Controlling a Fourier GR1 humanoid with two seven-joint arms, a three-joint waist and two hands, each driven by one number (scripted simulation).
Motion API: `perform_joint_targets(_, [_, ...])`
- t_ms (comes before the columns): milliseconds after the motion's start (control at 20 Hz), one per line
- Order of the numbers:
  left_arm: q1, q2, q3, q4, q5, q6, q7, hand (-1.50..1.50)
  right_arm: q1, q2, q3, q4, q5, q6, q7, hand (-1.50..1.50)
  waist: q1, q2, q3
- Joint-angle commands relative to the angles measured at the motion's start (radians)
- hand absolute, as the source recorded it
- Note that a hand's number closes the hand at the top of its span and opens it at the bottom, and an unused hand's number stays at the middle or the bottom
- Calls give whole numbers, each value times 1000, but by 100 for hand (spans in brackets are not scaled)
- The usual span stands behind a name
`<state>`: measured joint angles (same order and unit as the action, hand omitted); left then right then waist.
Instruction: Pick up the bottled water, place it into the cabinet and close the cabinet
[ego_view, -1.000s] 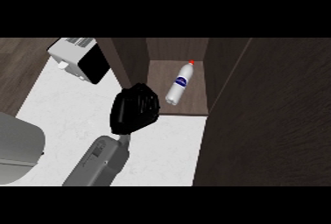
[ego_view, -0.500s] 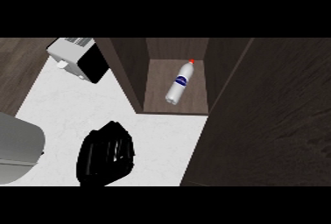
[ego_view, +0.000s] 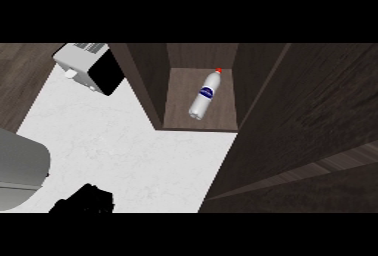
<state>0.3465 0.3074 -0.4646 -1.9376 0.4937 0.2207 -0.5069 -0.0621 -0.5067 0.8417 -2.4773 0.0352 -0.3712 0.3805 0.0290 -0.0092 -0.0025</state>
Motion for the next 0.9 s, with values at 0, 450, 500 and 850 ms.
perform_joint_targets(0, [137,89,35,-131,32,-44,-13,150,-130,154,70,-32,27,-20,130,150,10,1,-2])
perform_joint_targets(450, [375,189,149,-242,125,-172,-111,150,-428,461,2,183,138,-54,339,150,-4,4,0])
perform_joint_targets(500, [402,195,170,-217,128,-200,-148,150,-456,466,-106,196,63,-31,352,150,3,7,0])
perform_joint_targets(850, [474,237,276,-223,191,-298,-177,150,-651,505,-281,490,-65,-31,249,150,7,12,2])
